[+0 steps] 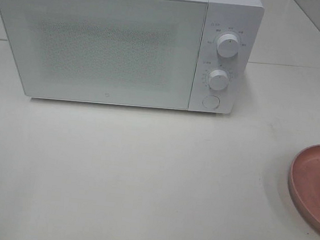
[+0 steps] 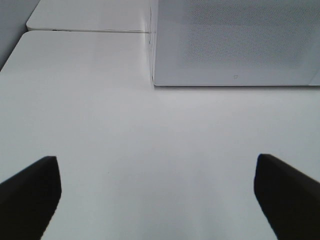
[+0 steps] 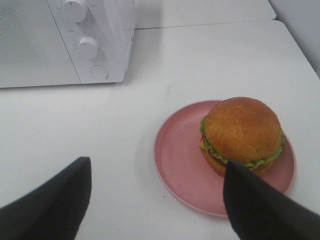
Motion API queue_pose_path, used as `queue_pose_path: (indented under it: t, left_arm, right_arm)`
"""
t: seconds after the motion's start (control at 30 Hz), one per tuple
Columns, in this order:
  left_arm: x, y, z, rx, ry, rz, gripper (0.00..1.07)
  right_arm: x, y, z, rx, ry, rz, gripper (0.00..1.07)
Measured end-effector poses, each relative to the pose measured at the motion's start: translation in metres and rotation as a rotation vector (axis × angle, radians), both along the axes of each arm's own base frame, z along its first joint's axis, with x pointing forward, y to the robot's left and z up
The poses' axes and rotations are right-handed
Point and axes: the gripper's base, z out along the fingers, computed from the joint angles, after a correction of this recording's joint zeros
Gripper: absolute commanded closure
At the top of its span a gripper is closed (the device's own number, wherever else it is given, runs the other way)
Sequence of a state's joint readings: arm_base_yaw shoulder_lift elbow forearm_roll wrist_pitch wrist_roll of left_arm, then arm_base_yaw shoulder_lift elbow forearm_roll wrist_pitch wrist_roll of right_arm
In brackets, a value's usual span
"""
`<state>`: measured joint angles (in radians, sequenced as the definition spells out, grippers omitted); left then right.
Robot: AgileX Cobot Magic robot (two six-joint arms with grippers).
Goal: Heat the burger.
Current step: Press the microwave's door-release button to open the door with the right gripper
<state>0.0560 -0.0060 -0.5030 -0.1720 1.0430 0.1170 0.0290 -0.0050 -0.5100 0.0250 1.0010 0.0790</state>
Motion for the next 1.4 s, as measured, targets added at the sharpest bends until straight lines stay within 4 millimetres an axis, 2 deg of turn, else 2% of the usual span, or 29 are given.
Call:
queue_pose_path:
  t: [0.6, 0.77, 0.83, 1.2, 1.4]
  left_arm:
    - [0.000, 0.000, 0.000, 0.000, 0.000, 0.000, 0.09]
    - [0.000, 0.000, 0.000, 0.000, 0.000, 0.000, 0.09]
    - [0.000, 0.000, 0.000, 0.000, 0.000, 0.000, 0.09]
    - [0.000, 0.000, 0.000, 0.000, 0.000, 0.000, 0.09]
    - [0.000, 0.000, 0.000, 0.000, 0.000, 0.000, 0.09]
  right_arm:
    - [0.000, 0.000, 0.000, 0.000, 0.000, 0.000, 0.38]
    - [-0.002, 0.000, 0.007, 0.008, -0.027, -0.003, 0.38]
    - [0.002, 0.000, 0.017, 0.019, -0.047, -0.008, 0.38]
    - [0.015, -0.002, 0.026, -0.001, -0.105, -0.023, 0.38]
    - [0.031, -0.002, 0.031, -0.010, -0.103, -0.027, 0.38]
